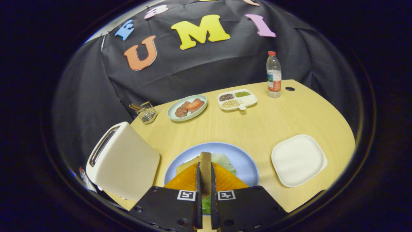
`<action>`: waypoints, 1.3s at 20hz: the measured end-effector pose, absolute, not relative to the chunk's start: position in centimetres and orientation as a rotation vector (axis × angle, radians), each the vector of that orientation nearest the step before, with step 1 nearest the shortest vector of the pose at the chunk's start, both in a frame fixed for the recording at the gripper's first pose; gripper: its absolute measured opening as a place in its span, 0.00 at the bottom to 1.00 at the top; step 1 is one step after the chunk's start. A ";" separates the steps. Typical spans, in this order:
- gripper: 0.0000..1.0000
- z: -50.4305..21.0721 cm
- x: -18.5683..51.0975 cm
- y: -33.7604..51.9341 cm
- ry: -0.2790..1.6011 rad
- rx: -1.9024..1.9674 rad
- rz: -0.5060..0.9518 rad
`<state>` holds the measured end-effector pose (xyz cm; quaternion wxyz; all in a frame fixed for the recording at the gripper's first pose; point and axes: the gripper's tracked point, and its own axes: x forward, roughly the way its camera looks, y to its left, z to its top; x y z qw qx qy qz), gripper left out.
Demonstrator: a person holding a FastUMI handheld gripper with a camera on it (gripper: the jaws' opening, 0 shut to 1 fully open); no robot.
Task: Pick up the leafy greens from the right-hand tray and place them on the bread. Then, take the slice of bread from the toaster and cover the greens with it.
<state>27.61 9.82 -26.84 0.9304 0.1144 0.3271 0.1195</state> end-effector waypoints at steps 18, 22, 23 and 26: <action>0.39 -28.5 27.8 7.3 0.655 0.022 0.212; 0.51 -26.0 27.3 7.5 0.597 0.037 0.202; 0.60 -25.2 27.0 7.4 0.585 0.045 0.197; 0.77 -22.0 26.1 7.5 0.512 0.038 0.194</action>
